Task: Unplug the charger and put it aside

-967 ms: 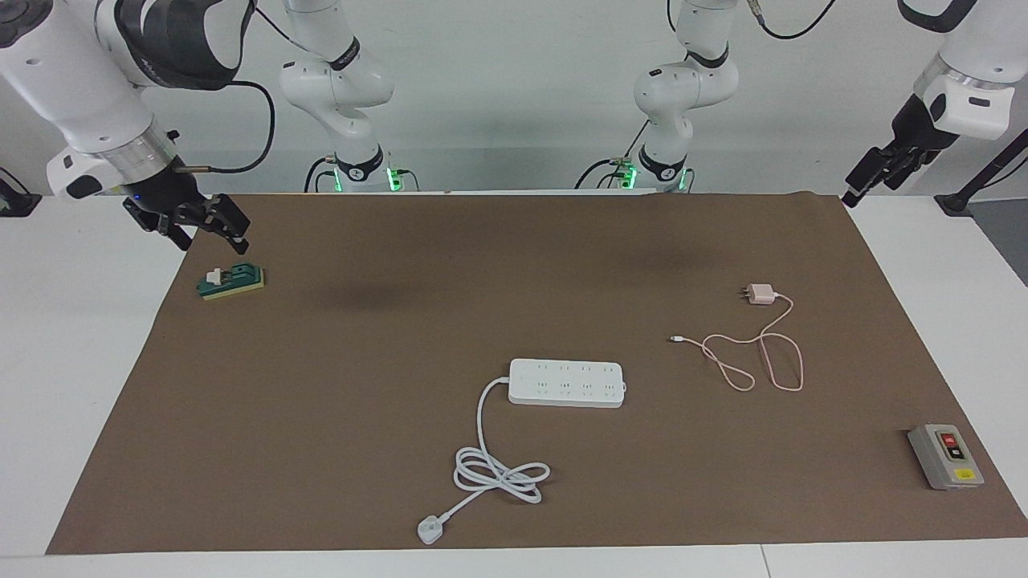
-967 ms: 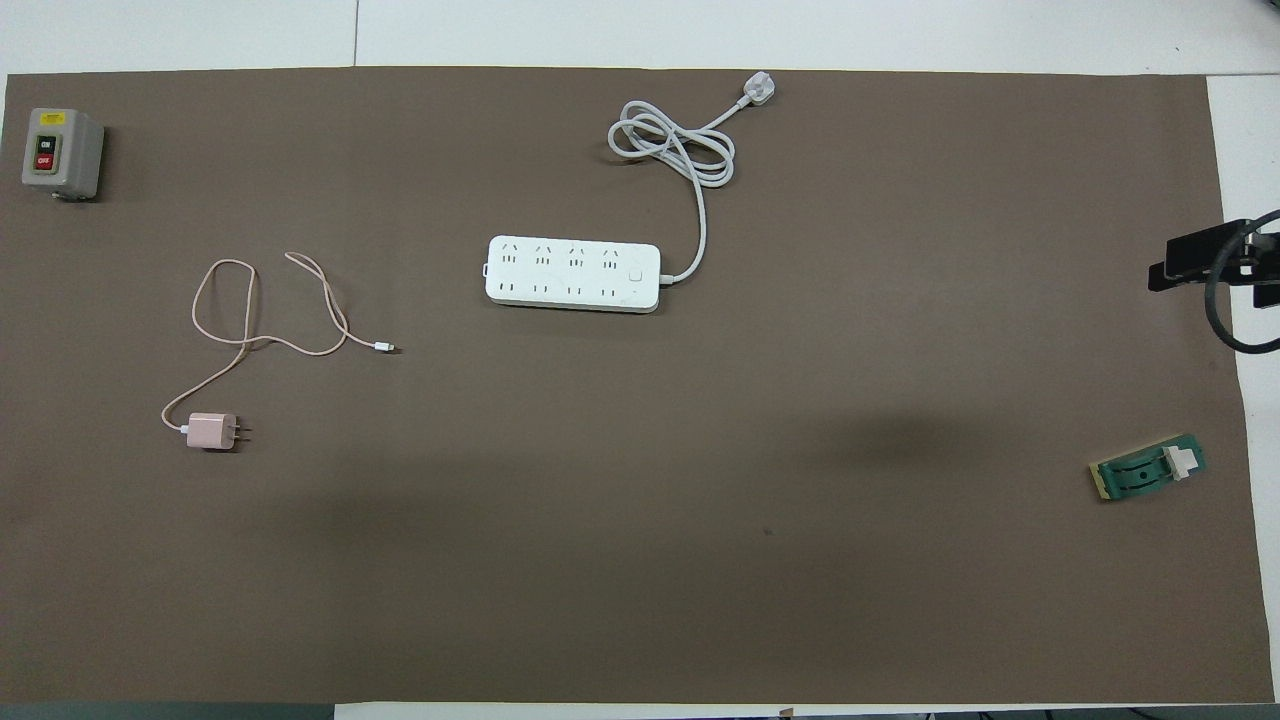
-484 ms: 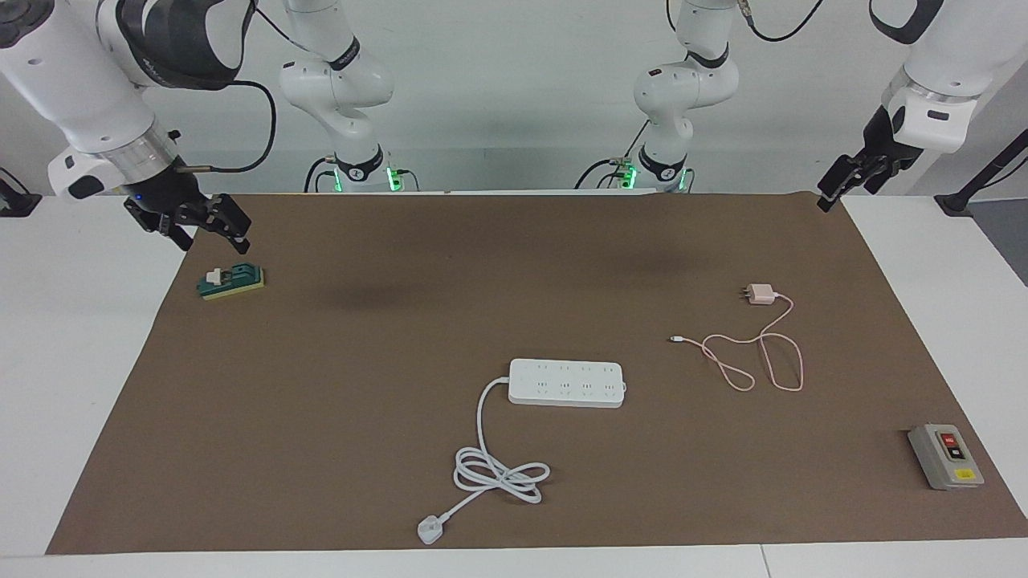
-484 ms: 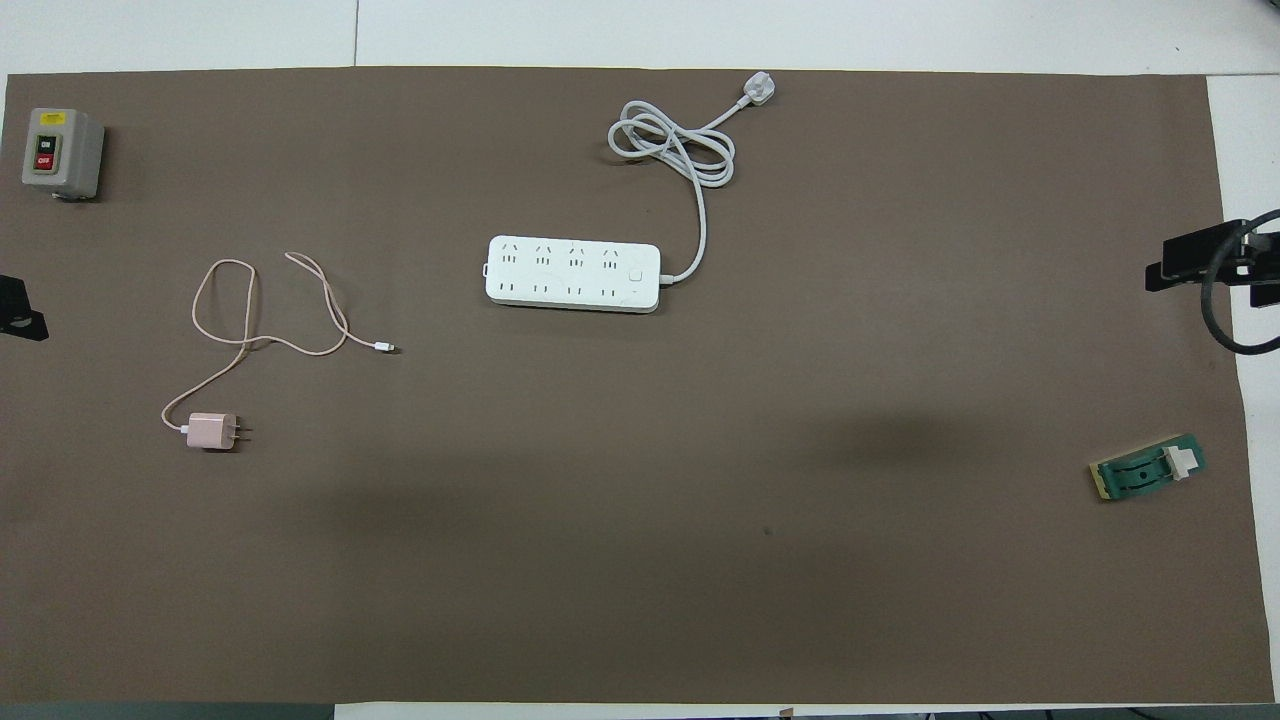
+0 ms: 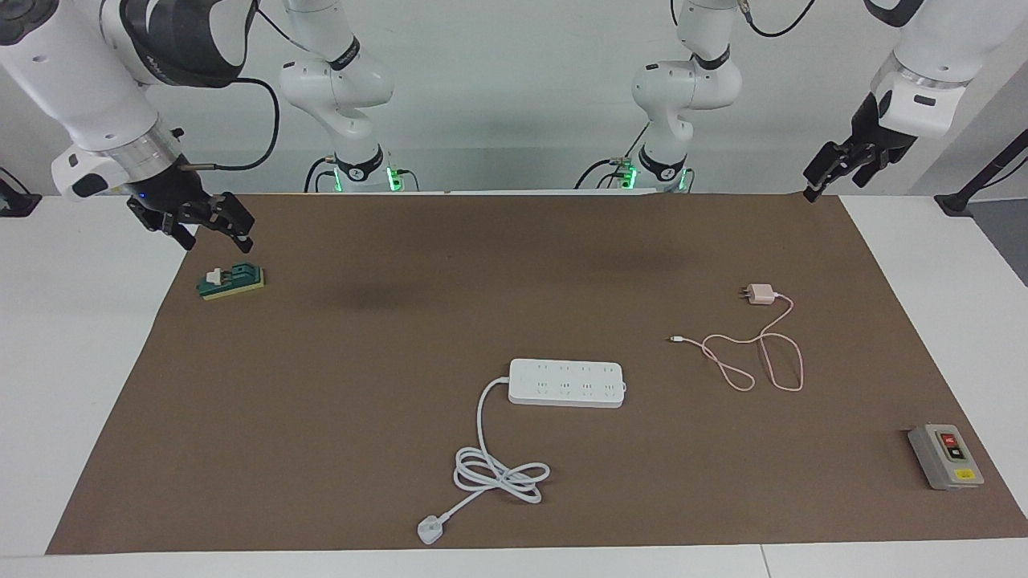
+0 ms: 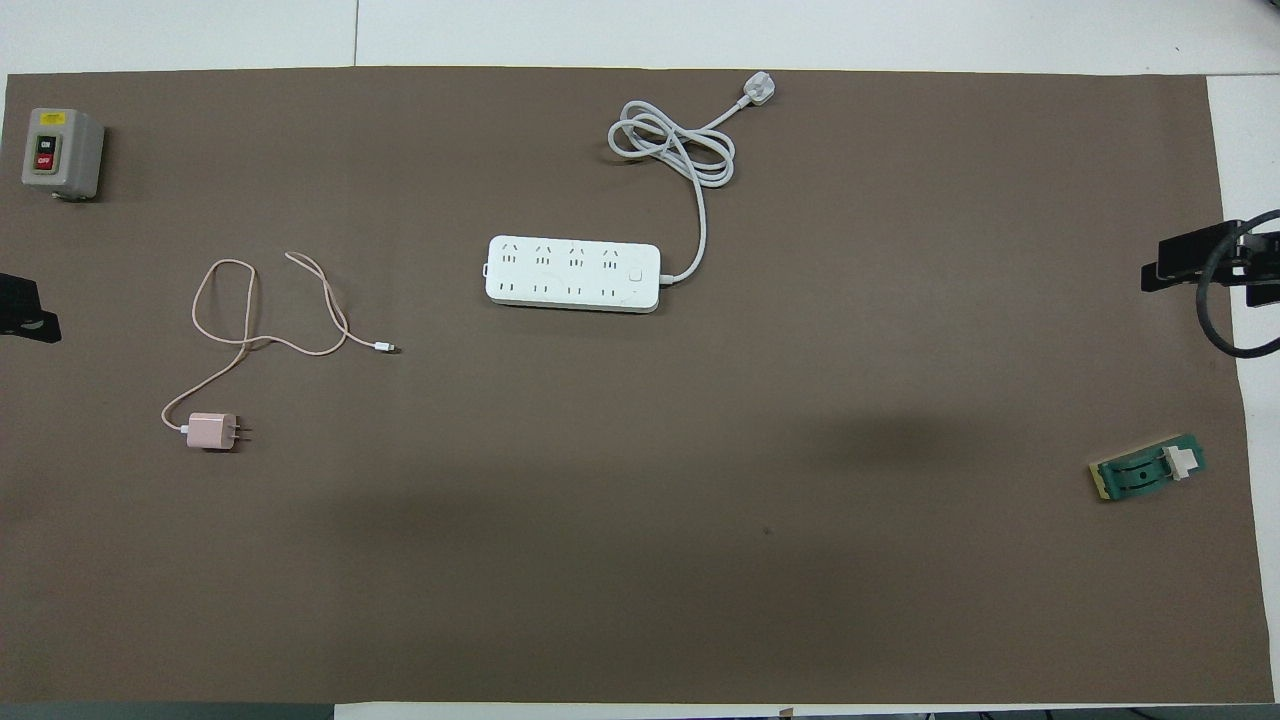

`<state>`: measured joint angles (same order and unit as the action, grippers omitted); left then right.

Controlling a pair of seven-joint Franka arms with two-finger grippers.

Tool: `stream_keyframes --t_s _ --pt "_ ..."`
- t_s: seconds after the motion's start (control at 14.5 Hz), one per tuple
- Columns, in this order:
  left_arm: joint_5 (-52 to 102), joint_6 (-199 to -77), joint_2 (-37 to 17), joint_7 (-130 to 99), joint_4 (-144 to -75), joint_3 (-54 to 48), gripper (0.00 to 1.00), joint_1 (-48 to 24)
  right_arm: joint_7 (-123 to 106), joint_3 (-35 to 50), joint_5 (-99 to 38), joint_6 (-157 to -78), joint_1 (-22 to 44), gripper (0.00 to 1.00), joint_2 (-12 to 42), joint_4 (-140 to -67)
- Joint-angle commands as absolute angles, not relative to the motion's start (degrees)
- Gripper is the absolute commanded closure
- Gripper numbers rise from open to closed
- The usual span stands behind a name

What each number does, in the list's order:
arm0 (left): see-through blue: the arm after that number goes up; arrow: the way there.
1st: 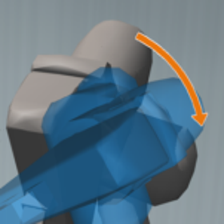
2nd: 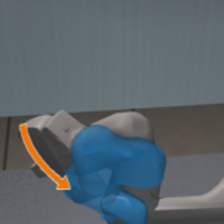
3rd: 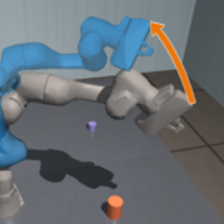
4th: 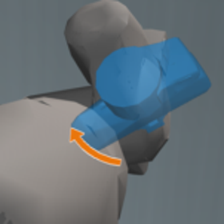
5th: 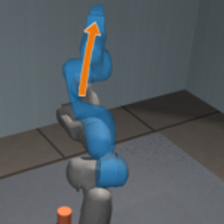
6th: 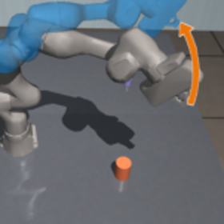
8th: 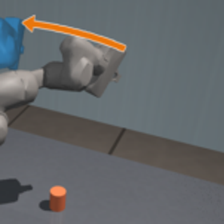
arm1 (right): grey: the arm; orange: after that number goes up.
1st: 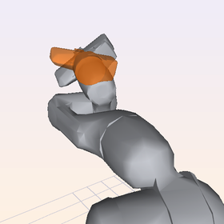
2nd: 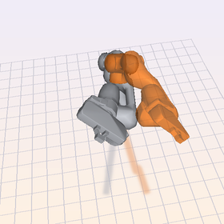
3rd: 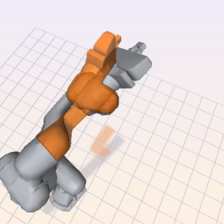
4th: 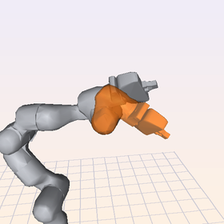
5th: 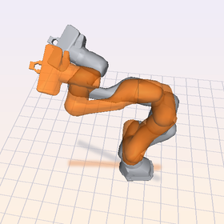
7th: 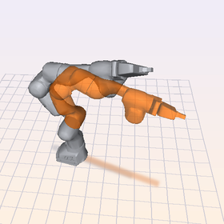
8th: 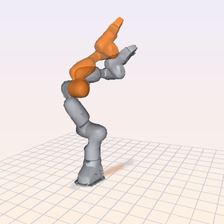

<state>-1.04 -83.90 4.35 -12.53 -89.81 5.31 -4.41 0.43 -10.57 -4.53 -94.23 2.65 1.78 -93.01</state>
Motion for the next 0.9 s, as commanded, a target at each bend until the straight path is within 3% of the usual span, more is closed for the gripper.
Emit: stream_keyframes --t_s 0.0,0.14,0.83 --pt "0.26 -81.83 2.64 -11.60 -87.54 5.89 0.00 -4.75 -0.53 -10.28 -3.25 -93.87 2.11 0.00 0.62 -93.96" --pt "0.88 -81.91 2.37 -11.34 -87.54 1.69 0.00 -1.77 -0.53 -10.28 -3.25 -93.87 2.11 0.00 0.70 -93.96" --pt "4.83 -82.27 2.46 -3.96 -87.80 1.32 0.00 -1.49 -0.53 -10.28 -3.25 -93.87 2.20 0.00 0.70 -93.96"
